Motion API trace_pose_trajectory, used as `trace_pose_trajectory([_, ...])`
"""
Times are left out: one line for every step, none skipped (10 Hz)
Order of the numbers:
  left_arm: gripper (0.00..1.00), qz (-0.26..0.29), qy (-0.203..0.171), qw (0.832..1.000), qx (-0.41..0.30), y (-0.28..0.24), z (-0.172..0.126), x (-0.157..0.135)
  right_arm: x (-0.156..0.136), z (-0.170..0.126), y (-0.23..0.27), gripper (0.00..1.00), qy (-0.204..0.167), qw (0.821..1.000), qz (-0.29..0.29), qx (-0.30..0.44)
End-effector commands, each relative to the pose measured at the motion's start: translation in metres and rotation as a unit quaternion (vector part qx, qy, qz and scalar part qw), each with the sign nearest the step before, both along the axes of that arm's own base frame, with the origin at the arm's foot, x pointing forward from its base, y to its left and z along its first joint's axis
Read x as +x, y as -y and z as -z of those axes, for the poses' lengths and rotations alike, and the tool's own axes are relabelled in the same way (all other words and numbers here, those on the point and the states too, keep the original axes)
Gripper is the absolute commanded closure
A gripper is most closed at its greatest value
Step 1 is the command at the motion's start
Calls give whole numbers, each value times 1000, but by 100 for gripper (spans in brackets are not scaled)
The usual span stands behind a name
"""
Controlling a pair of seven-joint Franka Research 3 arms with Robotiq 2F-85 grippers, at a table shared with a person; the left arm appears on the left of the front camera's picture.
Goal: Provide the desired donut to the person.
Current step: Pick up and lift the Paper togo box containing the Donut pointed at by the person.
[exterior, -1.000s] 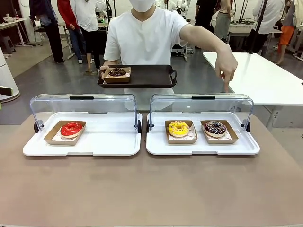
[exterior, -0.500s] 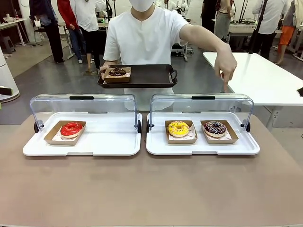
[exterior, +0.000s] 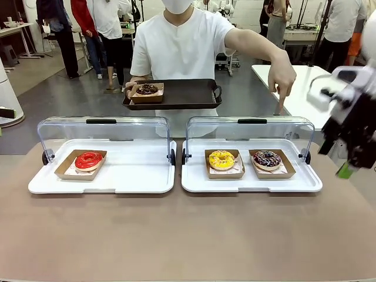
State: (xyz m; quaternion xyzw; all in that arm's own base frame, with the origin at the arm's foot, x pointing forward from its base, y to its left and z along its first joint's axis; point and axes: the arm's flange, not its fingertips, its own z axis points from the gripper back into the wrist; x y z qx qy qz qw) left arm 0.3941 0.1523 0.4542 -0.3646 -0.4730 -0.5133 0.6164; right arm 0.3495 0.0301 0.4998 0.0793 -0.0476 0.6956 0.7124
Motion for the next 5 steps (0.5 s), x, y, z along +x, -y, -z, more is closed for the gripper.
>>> trace_pose_trajectory([0, 0, 4, 1000, -5, -2, -1, -2, 17, 35, 5, 0, 12, 1000, 9, -27])
trace_pose_trajectory([0, 0, 4, 1000, -5, -2, -1, -2, 29, 45, 2, 0, 9, 1000, 16, -24])
trace_pose_trajectory([0, 0, 4, 1000, -5, -2, -1, -2, 34, 51, 2, 0, 16, 1000, 16, -15])
trace_pose_trajectory([0, 0, 4, 1000, -5, -2, -1, -2, 39, 53, 3, 0, 28, 999, 17, -5])
trace_pose_trajectory([0, 0, 4, 1000, -5, -2, -1, -2, 44, 53, 5, 0, 31, 999, 13, 14])
